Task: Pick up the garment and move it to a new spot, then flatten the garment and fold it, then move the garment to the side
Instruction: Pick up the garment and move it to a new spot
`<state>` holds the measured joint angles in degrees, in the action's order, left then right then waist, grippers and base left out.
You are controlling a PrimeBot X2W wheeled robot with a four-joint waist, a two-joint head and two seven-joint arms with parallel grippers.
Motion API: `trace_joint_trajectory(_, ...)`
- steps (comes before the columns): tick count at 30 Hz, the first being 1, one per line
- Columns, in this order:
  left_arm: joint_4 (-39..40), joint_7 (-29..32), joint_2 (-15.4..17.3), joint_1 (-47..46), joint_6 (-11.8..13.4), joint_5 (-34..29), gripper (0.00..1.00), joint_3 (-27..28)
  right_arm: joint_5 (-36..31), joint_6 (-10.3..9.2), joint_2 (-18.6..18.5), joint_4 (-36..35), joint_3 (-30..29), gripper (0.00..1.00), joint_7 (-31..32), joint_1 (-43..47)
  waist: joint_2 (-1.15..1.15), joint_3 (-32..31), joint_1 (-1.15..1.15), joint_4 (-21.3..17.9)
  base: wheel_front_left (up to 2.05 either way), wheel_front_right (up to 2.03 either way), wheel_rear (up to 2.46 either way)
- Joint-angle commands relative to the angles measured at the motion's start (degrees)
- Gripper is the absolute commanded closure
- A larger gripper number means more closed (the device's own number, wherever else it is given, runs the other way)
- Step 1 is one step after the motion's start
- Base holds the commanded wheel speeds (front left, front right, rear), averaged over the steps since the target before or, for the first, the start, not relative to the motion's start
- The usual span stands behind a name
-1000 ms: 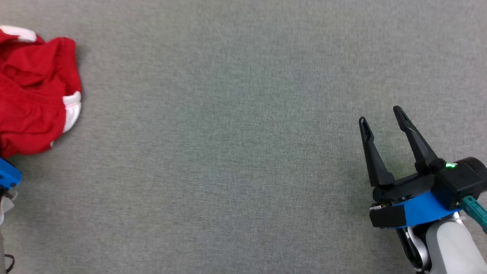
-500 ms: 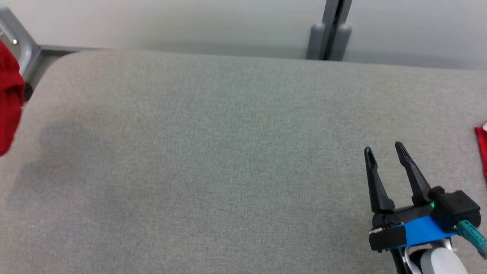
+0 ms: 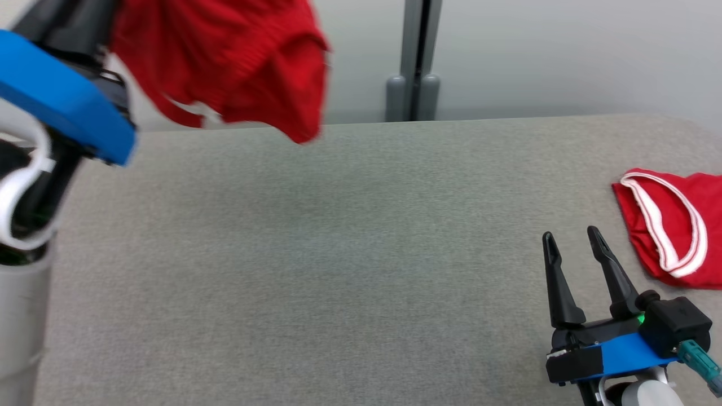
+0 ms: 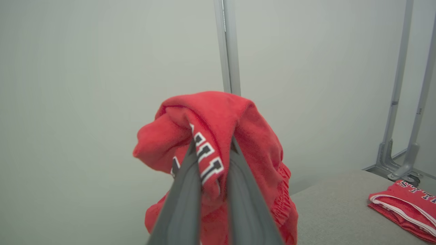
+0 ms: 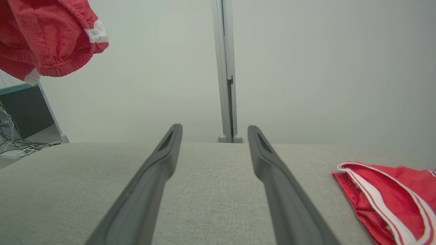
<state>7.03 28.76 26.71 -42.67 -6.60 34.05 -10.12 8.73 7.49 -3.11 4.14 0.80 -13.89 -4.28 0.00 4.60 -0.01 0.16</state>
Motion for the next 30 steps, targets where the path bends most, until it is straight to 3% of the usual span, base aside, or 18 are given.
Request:
trace_joint_trajectory(1,1.1,0.5,-0.9,-0.7,-0.4,0.5,1.00,-1.9,0.1,0.00,0.2,-0.1,0.2,0.00,-0.3,0.7,0.00,-0.7,0.01,-1.7,0.00,0.00,0.00)
trace_joint_trajectory(10,0.6,0.5,-4.5,1.8,-0.8,2.8,1.00,-11.3,1.4,0.00,0.2,0.0,3.1,0.00,-0.4,-1.4,0.00,0.7,0.01,-8.4,0.00,0.00,0.00)
trace_joint_trajectory(18,-6.1,-1.3,-2.2,6.4,-0.9,3.6,1.00,-17.8,2.4,0.00,0.2,1.0,5.5,0.00,-0.8,-4.6,0.00,2.8,0.01,-13.4,0.00,0.00,0.00)
trace_joint_trajectory(23,-13.0,-5.4,-2.8,9.3,-0.9,2.4,1.00,-20.9,2.7,0.00,0.2,1.5,5.8,0.00,-1.0,-5.7,0.00,3.6,0.01,-14.4,0.00,0.00,0.00)
trace_joint_trajectory(24,-14.7,-6.8,-3.3,9.9,-0.9,1.9,0.89,-21.5,2.7,0.00,0.2,1.6,5.7,0.00,-1.1,-5.8,0.00,3.8,0.01,-14.5,0.00,0.00,0.00)
trace_joint_trajectory(28,-21.8,-13.0,-6.6,12.9,-0.9,1.0,0.29,-23.6,2.7,0.00,0.2,2.0,5.1,0.00,-1.1,-5.5,0.00,3.9,0.01,-13.8,0.00,0.00,0.00)
trace_joint_trajectory(29,-23.8,-14.5,-7.6,13.5,-0.9,0.9,0.08,-24.1,2.7,0.00,0.2,2.1,5.1,0.00,-1.1,-5.3,0.00,3.8,0.01,-13.5,0.00,0.00,0.00)
trace_joint_trajectory(30,-25.7,-16.1,-8.8,13.9,-0.9,0.5,0.00,-24.8,2.6,0.00,0.2,2.1,4.7,0.00,-1.1,-5.1,0.00,3.8,0.01,-13.0,0.00,0.00,0.00)
